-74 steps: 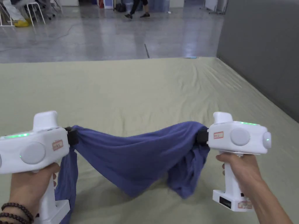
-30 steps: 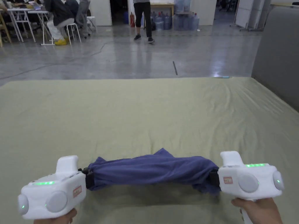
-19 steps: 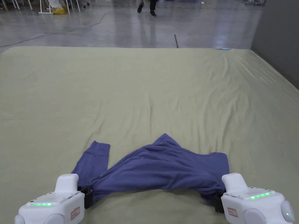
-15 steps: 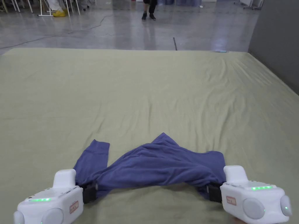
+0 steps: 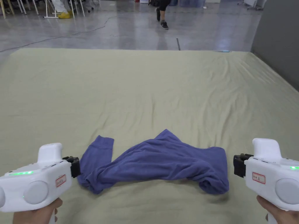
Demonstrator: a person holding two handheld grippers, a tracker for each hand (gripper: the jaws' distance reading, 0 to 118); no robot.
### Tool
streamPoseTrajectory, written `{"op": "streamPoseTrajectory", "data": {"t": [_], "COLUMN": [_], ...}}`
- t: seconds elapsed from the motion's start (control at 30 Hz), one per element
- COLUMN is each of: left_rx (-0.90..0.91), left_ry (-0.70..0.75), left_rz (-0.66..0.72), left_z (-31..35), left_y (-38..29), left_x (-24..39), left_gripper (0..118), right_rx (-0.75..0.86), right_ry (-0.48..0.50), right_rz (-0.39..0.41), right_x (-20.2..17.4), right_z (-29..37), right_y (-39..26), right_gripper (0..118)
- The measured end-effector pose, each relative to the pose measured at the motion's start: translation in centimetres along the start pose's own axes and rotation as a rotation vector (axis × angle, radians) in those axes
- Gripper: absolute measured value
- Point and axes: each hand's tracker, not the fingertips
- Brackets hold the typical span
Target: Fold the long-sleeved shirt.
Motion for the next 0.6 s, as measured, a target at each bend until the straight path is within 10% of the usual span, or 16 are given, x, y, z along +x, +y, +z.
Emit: {"op": "streamPoseTrajectory", "data": {"t": [0.13,0.17,0.23,0.33,0.47,0.5,0.57,0.6], "left_rx": [0.0,-0.001,-0.064,-0.144,-0.209,-0.24,-0.269,-0.24], "left_ry": [0.008,0.011,0.024,-0.005,0.058,0.087,0.12,0.049], "left_rz": [0.0,0.0,0.012,0.01,-0.034,-0.061,-0.102,-0.085], "left_z": [0.2,-0.1,-1.4,-3.7,-6.6,-7.3,-8.4,-8.6], "left_y": [-0.5,-0.4,-0.4,-0.5,-1.3,-1.5,-2.0,-2.2], "left_x": [0.1,0.3,0.5,0.6,1.6,1.8,2.2,2.2], "left_gripper": [0,13,109,114,104,85,11,7], "right_rx": [-0.029,-0.031,-0.048,-0.068,-0.092,-0.099,-0.112,-0.119], "right_ry": [0.05,0.04,0.025,0.014,0.009,0.004,0.004,0.004], "right_rz": [-0.005,0.007,0.003,-0.014,-0.006,0.0,0.011,0.015], "right_x": [-0.2,-0.3,-0.2,-0.3,-0.2,-0.4,-0.3,-0.5], "right_z": [-0.2,-0.2,-0.7,-1.2,-2.0,-2.2,-2.8,-3.1], "right_y": [-0.4,-0.4,-0.3,0.0,0.1,0.0,0.1,0.1], "right_gripper": [2,2,2,2,2,2,2,2]}}
